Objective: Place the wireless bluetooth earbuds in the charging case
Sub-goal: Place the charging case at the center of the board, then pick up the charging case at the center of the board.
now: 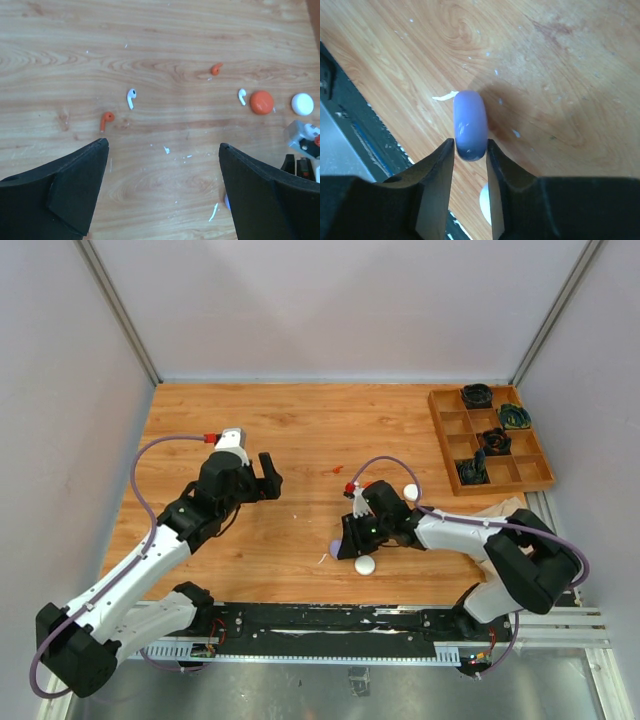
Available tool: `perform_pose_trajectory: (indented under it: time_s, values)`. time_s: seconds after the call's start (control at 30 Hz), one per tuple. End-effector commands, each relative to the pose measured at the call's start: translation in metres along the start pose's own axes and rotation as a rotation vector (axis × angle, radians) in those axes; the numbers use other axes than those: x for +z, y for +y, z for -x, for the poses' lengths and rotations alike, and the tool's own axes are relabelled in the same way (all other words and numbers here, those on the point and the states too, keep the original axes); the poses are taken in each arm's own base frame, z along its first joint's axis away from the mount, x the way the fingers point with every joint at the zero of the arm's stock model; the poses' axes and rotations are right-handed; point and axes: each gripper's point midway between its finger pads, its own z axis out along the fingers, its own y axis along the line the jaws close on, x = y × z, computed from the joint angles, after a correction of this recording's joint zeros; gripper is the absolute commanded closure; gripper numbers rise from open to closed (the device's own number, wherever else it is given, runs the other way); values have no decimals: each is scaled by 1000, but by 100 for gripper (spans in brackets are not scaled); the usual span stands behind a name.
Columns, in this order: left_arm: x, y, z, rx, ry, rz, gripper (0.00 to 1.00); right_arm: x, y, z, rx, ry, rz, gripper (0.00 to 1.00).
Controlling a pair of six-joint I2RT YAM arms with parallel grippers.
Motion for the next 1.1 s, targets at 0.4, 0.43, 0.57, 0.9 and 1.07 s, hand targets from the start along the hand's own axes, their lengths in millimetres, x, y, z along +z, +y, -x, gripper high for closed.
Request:
perform_pose_trajectory:
  time_s: [0.4,0.43,0.57,0.9,1.07]
  values:
    - [2,2,-40,-33,85,-48,1,-59,-25,39,-236,-102,-321,33]
    - [1,2,-41,-37,82,-51,1,-65,-28,45,-265,-107,-350,32]
    - [-1,-1,-43,-52,81,-78,1,-85,-47,70,-271,-145,-458,30]
    - [3,-4,-31,-33,52,-75,1,-99,-106,116,-147,-210,-555,35]
    - [14,-11,-39,-56,79,-100,1,-82,-124,132,-195,-149,-587,34]
